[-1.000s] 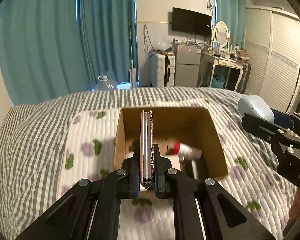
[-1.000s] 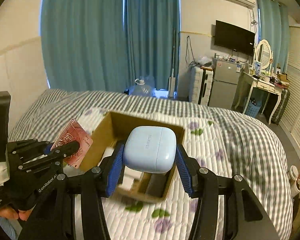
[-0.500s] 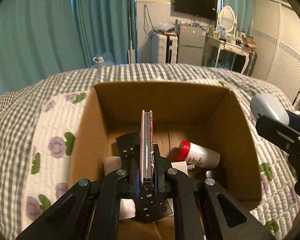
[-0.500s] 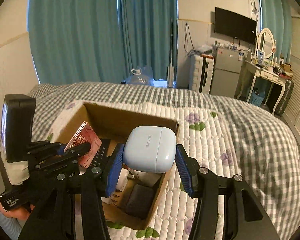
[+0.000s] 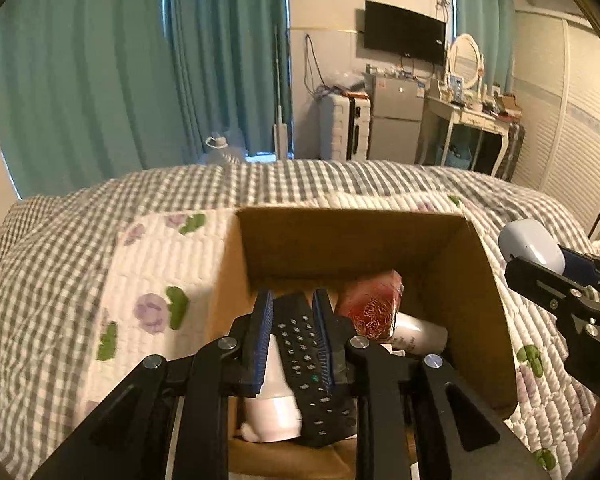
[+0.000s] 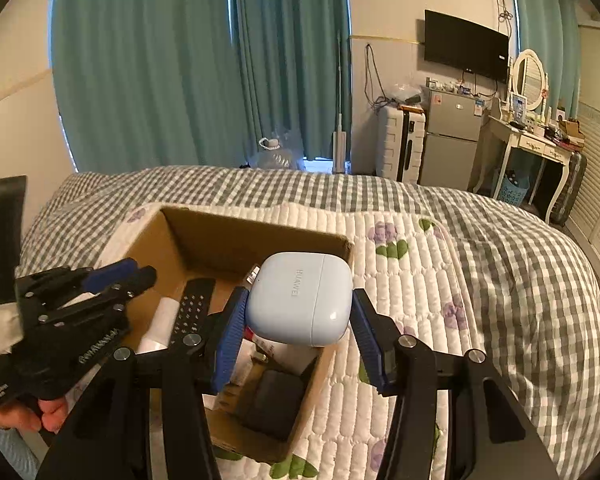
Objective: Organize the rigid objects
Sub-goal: 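Lower phone case and earbud case into the box and open both tools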
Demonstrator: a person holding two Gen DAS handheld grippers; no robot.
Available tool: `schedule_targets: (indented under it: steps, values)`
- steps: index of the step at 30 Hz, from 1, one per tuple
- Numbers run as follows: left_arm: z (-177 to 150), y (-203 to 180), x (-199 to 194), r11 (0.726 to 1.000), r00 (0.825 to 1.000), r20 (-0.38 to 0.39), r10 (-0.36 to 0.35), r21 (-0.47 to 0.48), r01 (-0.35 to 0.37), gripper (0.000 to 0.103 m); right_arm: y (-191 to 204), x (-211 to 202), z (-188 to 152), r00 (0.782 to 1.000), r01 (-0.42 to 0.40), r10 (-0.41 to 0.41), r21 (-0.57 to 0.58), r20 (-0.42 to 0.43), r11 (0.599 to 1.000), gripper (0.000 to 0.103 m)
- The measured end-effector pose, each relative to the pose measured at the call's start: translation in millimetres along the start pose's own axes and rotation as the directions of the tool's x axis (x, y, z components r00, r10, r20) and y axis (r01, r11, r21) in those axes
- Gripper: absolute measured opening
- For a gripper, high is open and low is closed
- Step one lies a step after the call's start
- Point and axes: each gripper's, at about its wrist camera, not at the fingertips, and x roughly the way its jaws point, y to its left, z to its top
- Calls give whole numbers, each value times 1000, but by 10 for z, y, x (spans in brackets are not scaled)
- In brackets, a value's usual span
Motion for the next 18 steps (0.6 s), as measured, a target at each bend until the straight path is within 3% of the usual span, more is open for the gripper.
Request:
schedule_targets:
  steps: [8,18]
  values:
    - [-36,174,82,999,999,4,35,-4,-35,23,128,449,49,999,-7,6,-17,-46,1000,51]
    - [-126,238,231,1000,1000,2,19,3,-19,23,215,884,91,997,20,-23,-39,-71,999,55]
